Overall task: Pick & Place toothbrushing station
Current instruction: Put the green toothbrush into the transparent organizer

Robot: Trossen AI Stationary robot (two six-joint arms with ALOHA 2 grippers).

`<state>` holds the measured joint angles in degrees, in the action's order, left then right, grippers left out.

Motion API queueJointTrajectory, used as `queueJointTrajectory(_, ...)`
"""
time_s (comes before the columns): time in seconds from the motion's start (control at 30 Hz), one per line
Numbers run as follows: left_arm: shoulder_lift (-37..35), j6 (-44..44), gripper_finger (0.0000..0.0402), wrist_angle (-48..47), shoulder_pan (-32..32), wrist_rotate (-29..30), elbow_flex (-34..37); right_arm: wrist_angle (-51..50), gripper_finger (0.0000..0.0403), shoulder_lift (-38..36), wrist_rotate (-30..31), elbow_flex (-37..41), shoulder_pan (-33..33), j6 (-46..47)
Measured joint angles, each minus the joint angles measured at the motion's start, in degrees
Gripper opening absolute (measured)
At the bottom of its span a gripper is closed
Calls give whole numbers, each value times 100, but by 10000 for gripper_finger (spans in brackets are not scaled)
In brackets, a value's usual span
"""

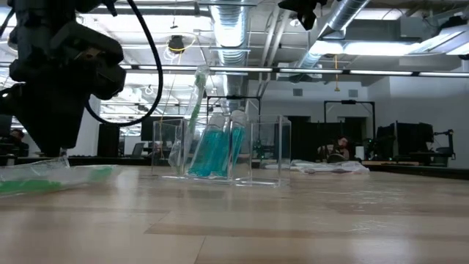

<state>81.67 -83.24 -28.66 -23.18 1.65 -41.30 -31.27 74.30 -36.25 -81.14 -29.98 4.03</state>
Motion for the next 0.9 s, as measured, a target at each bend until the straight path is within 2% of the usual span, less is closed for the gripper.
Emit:
queueJointTrajectory(0.27,0,5,144,14,0,-105,280,0,154,0,0,0,0,-11)
queueJointTrajectory(0.9,55,227,144,274,0,31,285,9,154,0,1,0,0,-15)
